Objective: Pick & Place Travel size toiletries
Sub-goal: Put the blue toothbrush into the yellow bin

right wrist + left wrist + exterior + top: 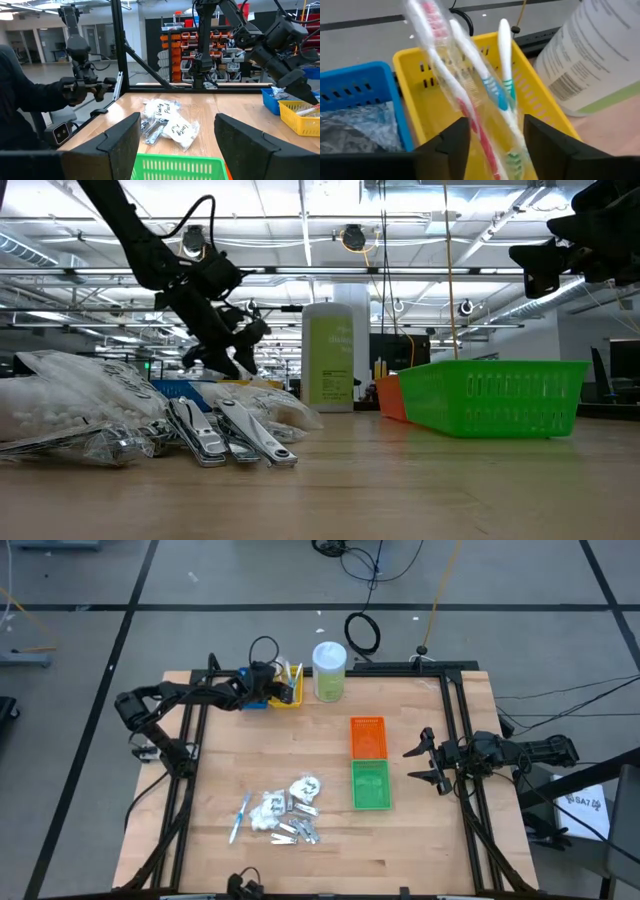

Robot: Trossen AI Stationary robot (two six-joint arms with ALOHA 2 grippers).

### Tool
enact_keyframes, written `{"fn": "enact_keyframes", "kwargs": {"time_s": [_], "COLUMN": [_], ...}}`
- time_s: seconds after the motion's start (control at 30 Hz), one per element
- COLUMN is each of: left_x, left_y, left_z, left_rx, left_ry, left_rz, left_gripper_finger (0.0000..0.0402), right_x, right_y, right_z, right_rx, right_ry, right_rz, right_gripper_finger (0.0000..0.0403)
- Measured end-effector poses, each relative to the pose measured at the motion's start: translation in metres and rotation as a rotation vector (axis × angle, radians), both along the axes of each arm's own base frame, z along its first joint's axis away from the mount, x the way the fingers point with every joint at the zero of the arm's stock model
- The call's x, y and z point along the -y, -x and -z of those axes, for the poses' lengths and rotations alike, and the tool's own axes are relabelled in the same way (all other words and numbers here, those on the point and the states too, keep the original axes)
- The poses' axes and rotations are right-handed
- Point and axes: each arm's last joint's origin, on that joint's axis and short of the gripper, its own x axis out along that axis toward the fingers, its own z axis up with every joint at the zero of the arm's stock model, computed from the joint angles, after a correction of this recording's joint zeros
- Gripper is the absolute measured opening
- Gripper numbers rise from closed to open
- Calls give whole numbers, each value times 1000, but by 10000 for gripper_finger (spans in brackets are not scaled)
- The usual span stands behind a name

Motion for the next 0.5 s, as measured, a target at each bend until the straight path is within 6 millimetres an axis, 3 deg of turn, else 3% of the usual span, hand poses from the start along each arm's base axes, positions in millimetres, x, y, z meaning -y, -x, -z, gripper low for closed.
{"fn": "enact_keyframes", "kwargs": {"time_s": [0.23, 0.5], "left_x": [11, 28], "left_y": [-7, -5], "left_z": [-9, -18], "left_rx": [22, -40], "left_ry": [-27, -23], "left_rz": [63, 16], "left_gripper_finger": [233, 217], "right_x": [0, 0], "right_y": [0, 0], "right_z": [0, 0], "right_rx": [0, 0], "right_ry": [0, 0], "right_rz": [0, 0], "right_gripper_finger": [242, 242]}}
